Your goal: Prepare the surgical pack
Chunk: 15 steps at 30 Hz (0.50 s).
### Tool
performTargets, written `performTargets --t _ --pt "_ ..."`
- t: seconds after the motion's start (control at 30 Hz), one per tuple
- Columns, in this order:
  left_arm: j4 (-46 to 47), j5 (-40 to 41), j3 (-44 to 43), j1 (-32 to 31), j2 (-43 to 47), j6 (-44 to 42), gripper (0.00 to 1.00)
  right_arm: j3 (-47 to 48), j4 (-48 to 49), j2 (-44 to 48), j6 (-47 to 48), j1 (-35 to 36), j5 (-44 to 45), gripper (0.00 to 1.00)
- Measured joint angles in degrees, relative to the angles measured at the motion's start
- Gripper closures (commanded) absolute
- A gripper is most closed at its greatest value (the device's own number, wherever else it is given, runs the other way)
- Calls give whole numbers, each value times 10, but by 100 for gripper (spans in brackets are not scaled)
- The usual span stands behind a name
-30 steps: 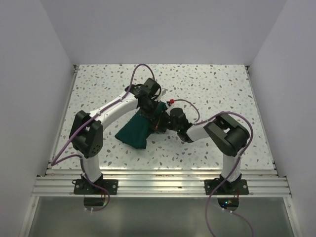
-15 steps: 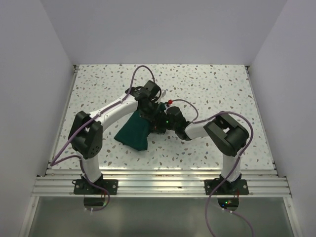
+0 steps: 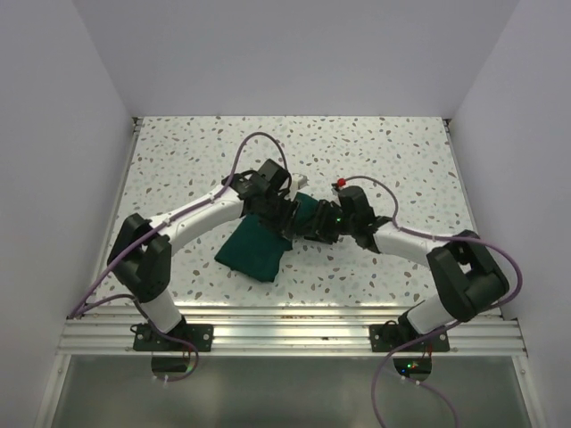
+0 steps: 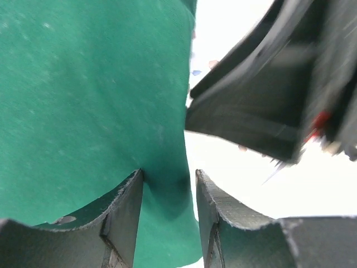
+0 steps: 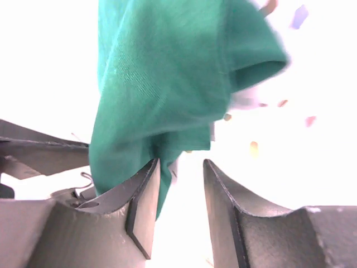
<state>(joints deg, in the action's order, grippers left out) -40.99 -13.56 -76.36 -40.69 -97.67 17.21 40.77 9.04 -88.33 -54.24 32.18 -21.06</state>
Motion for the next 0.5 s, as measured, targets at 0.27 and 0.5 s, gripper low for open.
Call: performTargets --t 0.27,0.5 --pt "32 -29 15 -2 37 19 59 10 -124 61 72 -80 -26 74" --pt "96 -68 41 -4 37 38 63 85 -206 60 115 -156 -55 83"
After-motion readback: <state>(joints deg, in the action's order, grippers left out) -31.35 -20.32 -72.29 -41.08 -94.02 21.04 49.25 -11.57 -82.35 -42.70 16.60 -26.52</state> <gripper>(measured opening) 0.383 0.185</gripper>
